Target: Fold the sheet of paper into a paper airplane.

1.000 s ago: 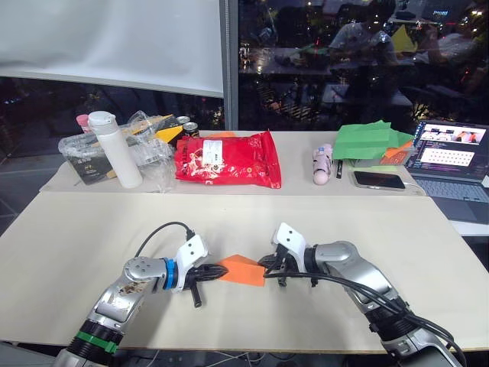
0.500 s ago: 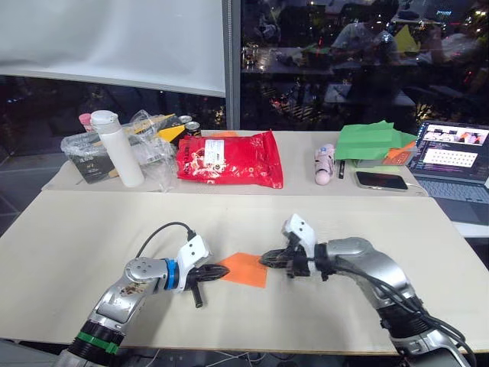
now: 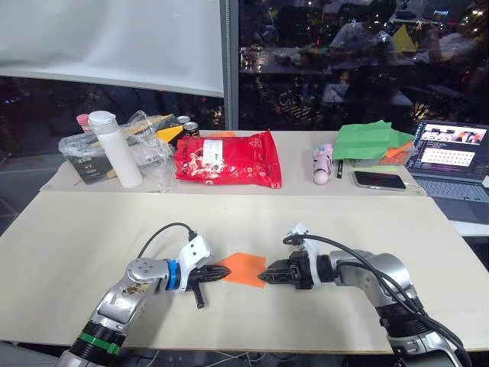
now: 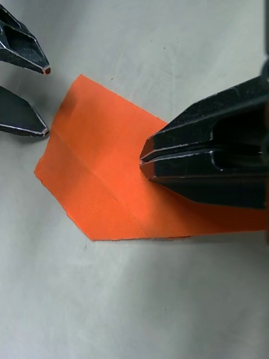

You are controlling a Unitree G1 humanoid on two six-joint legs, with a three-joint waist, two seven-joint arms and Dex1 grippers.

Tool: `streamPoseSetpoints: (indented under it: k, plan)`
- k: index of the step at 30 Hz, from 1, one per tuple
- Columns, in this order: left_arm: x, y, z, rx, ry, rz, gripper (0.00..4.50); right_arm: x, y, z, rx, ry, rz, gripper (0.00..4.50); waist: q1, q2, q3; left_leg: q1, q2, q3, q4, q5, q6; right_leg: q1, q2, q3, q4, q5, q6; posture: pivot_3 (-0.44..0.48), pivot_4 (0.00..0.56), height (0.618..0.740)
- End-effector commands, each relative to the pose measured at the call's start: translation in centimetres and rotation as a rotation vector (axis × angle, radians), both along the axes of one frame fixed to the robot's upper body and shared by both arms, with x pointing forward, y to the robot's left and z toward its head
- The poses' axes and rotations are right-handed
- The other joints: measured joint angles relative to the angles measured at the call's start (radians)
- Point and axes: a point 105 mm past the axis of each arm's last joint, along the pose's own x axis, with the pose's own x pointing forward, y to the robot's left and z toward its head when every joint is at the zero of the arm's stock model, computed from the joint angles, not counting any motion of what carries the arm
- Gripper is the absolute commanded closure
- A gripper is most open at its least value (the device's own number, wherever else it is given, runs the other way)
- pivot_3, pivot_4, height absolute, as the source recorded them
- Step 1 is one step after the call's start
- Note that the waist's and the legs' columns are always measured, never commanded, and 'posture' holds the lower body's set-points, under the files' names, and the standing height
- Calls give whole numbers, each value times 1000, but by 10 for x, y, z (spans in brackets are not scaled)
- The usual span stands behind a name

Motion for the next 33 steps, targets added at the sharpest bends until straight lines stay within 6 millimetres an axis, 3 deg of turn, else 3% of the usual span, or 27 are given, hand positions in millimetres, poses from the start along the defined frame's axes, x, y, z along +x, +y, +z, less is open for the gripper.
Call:
streamPoseSetpoints:
  k: [1,4,9,18,22,27,33]
  plan:
    - [-8,0,-16,28,63,5,4500,0,1,-9,-84,10,2,1520,-1,0,0,0,0,0,0,0,0,0,0,0,0,0,0,0,150,715]
    - [-10,-1,-17,24,61,10,4500,8,-4,-6,-220,-119,12,1520,-2,1,-1,1,0,0,0,0,0,0,0,0,0,0,0,0,150,715]
    - [-12,-5,-17,17,58,13,4500,21,1,19,-300,-271,-56,1520,1,0,-1,-1,0,0,0,0,0,-4,0,0,0,0,0,0,150,715]
    - [-13,-8,-19,9,54,17,4500,14,5,23,-388,14,-125,1520,4,1,-1,-6,0,0,0,0,0,-8,0,0,2,1,0,0,150,715]
    - [-13,-7,-19,6,53,20,4500,14,13,22,-382,36,-105,1520,2,1,-1,-5,0,0,0,0,0,-10,0,0,0,1,0,0,150,715]
    - [-14,-4,-20,7,54,33,4500,29,19,19,-437,-61,-126,1520,-5,1,-2,-3,0,0,0,0,0,-10,0,0,1,1,0,0,150,715]
    - [-17,0,-21,13,58,39,4500,26,34,21,-417,-73,-65,1520,-11,2,-3,-3,1,0,0,0,0,-10,0,0,2,1,1,0,150,715]
